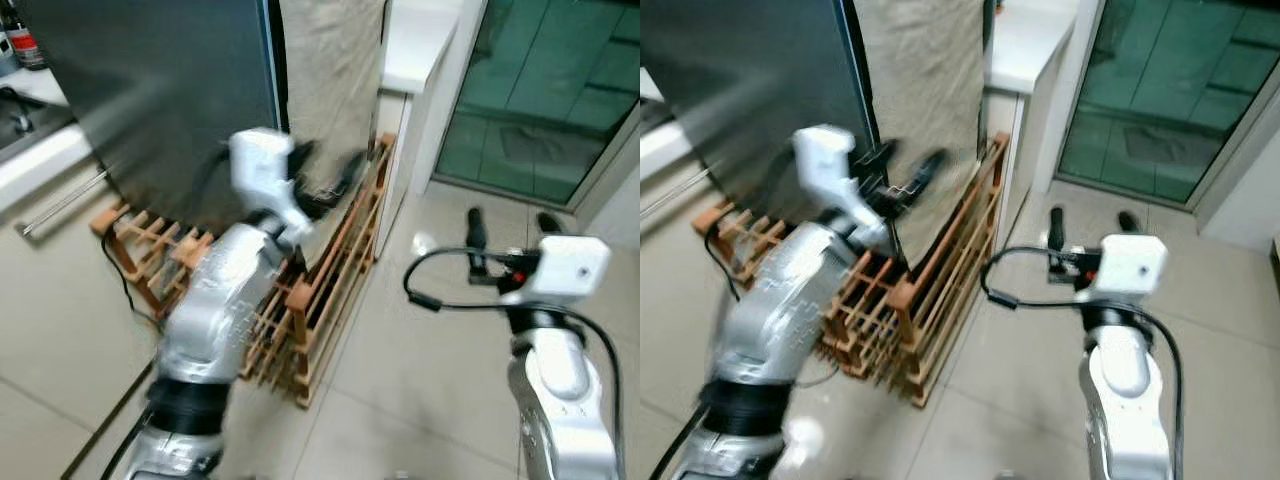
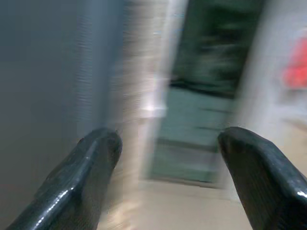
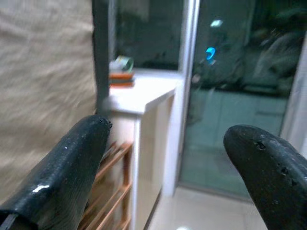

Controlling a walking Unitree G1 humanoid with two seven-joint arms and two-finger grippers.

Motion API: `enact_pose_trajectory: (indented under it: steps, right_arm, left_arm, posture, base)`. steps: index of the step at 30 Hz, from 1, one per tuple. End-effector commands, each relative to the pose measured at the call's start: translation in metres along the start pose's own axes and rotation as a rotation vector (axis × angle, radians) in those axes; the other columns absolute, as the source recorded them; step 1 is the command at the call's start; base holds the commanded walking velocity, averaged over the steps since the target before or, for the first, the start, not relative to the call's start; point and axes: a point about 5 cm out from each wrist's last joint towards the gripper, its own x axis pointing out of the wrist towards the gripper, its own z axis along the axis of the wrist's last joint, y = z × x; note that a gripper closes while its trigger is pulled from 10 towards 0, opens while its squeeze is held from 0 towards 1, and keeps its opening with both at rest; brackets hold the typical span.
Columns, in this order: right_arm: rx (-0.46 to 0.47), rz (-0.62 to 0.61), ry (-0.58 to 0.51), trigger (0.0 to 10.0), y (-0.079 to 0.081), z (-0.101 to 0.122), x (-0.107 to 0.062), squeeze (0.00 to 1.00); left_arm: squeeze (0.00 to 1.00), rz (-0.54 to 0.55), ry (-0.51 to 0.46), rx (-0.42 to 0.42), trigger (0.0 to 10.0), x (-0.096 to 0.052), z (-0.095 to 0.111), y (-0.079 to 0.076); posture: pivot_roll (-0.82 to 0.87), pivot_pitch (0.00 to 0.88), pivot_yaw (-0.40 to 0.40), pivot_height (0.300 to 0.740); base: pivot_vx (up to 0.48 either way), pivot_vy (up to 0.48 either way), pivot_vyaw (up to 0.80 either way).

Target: Restocking fridge

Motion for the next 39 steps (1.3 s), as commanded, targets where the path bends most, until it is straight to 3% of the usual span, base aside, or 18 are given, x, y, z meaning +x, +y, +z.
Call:
enact_pose_trajectory:
  steps: [1,2,5,8,12,15,17,20,22,24,29,31,32,33,36,39]
  right_arm:
    - [0.004,-0.012,-0.034,10.0,0.0,0.007,0.0,0.0]
    - [0.008,-0.052,-0.086,10.0,-0.005,0.013,-0.003,0.0]
    - [0.004,-0.099,-0.095,10.0,-0.011,0.008,-0.003,0.0]
    - [0.011,-0.109,-0.08,10.0,-0.01,0.002,0.001,0.0]
    - [-0.034,-0.032,-0.084,10.0,0.0,-0.002,0.007,0.0]
    - [-0.097,0.001,-0.192,10.0,0.0,0.013,0.01,0.0]
    - [-0.076,-0.013,-0.215,10.0,-0.003,0.018,0.01,0.0]
    - [-0.043,-0.029,-0.177,10.0,-0.005,0.012,0.011,0.0]
    - [-0.041,-0.038,-0.17,10.0,-0.005,0.01,0.013,0.0]
    - [-0.057,-0.051,-0.172,10.0,-0.006,0.011,0.017,0.0]
    - [-0.077,-0.049,-0.185,10.0,-0.006,0.013,0.022,0.0]
    - [-0.094,-0.042,-0.221,10.0,-0.005,0.021,0.027,0.0]
    - [-0.118,-0.018,-0.307,10.0,-0.001,0.038,0.033,0.0]
    - [-0.118,-0.018,-0.307,10.0,-0.001,0.038,0.033,0.0]
    - [-0.124,0.005,-0.451,10.0,0.005,0.072,0.045,0.0]
    - [-0.122,0.015,-0.498,10.0,0.009,0.084,0.049,0.0]
  left_arm:
    - [0.0,0.011,-0.021,0.022,10.0,0.001,0.008,-0.003]
    - [0.0,0.152,-0.027,0.131,10.0,-0.012,0.007,0.012]
    - [0.0,0.271,-0.028,0.206,10.0,-0.019,0.002,0.023]
    - [0.0,0.279,-0.022,0.177,10.0,-0.015,-0.002,0.024]
    - [0.0,0.235,-0.046,0.176,10.0,-0.009,0.001,0.019]
    - [0.0,0.34,-0.183,0.074,10.0,-0.02,0.021,0.03]
    - [0.0,0.363,-0.244,0.11,10.0,-0.026,0.031,0.031]
    - [0.0,0.348,-0.221,0.164,10.0,-0.021,0.029,0.022]
    - [0.0,0.341,-0.208,0.137,10.0,-0.018,0.025,0.018]
    - [0.0,0.308,-0.188,0.161,10.0,-0.013,0.021,0.011]
    - [0.0,0.262,-0.213,0.131,10.0,-0.011,0.026,0.006]
    - [0.0,0.232,-0.266,0.097,10.0,-0.01,0.036,0.001]
    - [0.0,0.226,-0.326,0.104,10.0,-0.008,0.047,-0.001]
    - [0.0,0.226,-0.326,0.104,10.0,-0.008,0.047,-0.001]
    - [0.0,0.212,-0.412,0.135,10.0,-0.002,0.067,-0.004]
    - [0.0,0.195,-0.441,0.139,10.0,0.002,0.074,-0.006]
  posture:
    - [-0.14,0.01,0.045,0.74]
    - [-0.13,0.002,0.057,0.74]
    - [-0.12,0.0,0.062,0.74]
    - [-0.12,0.0,0.059,0.74]
    - [-0.12,0.0,0.049,0.74]
    - [-0.12,0.0,0.035,0.74]
    - [-0.11,0.0,0.02,0.74]
    - [-0.11,0.0,0.013,0.74]
    - [-0.11,0.0,0.01,0.74]
    - [-0.12,0.0,0.009,0.74]
    - [-0.12,0.0,0.011,0.74]
    - [-0.12,0.0,0.011,0.74]
    - [-0.12,0.0,0.011,0.74]
    - [-0.12,0.0,0.011,0.74]
    - [-0.12,0.0,0.008,0.74]
    - [-0.12,0.0,0.006,0.74]
  base:
    - [0.0,0.0,0.0]
    - [0.0,0.0,0.0]
    - [0.0,0.0,0.0]
    - [0.0,0.0,0.0]
    - [0.0,0.0,0.0]
    - [0.0,0.0,0.0]
    - [0.0,0.0,0.0]
    - [0.0,0.0,0.0]
    - [0.0,0.0,0.0]
    - [0.0,0.0,0.0]
    - [0.0,0.0,0.0]
    - [0.142,0.0,0.0]
    - [0.352,0.326,0.0]
    - [0.352,0.326,0.0]
    - [0.315,0.361,0.0]
    - [0.317,0.36,0.0]
